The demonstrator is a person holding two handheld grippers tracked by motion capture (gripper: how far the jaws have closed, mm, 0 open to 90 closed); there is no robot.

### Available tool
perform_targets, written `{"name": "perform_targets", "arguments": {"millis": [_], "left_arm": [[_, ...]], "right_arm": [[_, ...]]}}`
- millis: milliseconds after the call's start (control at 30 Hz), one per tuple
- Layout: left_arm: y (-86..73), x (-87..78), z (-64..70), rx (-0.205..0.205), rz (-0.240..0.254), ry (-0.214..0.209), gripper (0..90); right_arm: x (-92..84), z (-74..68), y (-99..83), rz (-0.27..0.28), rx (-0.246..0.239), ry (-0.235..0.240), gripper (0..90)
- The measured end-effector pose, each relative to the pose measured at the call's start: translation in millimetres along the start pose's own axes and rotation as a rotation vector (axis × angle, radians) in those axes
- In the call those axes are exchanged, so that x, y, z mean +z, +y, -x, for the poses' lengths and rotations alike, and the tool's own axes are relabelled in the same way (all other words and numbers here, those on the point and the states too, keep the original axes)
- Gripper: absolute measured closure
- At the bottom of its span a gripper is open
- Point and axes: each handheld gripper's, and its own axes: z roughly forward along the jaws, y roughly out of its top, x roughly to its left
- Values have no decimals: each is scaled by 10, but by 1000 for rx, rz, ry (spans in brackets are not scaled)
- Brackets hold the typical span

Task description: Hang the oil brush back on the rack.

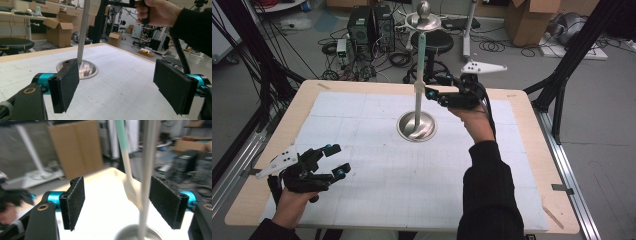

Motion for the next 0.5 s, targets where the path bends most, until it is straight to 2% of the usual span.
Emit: {"name": "perform_targets", "arguments": {"millis": [100, 200, 367, 500], "left_arm": [[-10, 15, -5, 2, -8, 7, 206], [-16, 15, -11, 3, -10, 11, 204], [-26, 22, -13, 4, -10, 25, 200], [-33, 25, -11, 8, -4, 30, 198]], "right_arm": [[-173, -95, -200, -6, -18, -81, 192], [-402, -229, -435, 6, -26, -159, 181], [-796, -410, -836, -4, -44, -232, 176], [-1065, -509, -1130, 18, -26, -274, 169]]}}
